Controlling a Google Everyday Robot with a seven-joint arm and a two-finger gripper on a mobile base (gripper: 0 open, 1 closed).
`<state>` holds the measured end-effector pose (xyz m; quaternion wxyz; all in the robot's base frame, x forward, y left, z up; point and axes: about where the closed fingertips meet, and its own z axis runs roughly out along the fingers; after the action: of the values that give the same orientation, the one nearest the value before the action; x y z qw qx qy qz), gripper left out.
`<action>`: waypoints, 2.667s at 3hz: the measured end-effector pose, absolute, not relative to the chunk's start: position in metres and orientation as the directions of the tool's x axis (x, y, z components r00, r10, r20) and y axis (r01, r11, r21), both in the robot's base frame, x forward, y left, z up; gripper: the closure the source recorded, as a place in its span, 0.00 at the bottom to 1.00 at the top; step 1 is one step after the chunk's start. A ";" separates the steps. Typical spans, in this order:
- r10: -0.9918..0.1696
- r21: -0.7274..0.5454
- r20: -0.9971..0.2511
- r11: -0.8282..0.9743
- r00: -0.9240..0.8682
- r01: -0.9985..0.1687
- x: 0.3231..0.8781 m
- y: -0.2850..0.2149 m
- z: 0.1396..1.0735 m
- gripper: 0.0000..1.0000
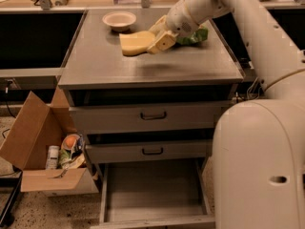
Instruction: Place sponge into bottom drawer
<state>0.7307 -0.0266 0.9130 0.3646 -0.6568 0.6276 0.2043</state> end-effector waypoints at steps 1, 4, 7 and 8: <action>-0.678 -0.207 -0.725 0.044 0.123 -0.977 0.727 -0.022 0.906 1.00; -0.692 -0.171 -0.700 -0.081 0.179 -0.982 0.647 -0.006 0.887 1.00; -0.698 -0.060 -0.703 -0.137 0.139 -0.989 0.597 0.006 0.835 1.00; -0.743 -0.030 -0.656 -0.147 0.130 -0.989 0.575 0.004 0.811 1.00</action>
Offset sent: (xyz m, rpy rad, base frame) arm -0.0138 0.0082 -0.0147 -0.0305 0.0297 0.0372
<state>0.5754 0.0037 0.8109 0.2396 -0.7126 0.6076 0.2562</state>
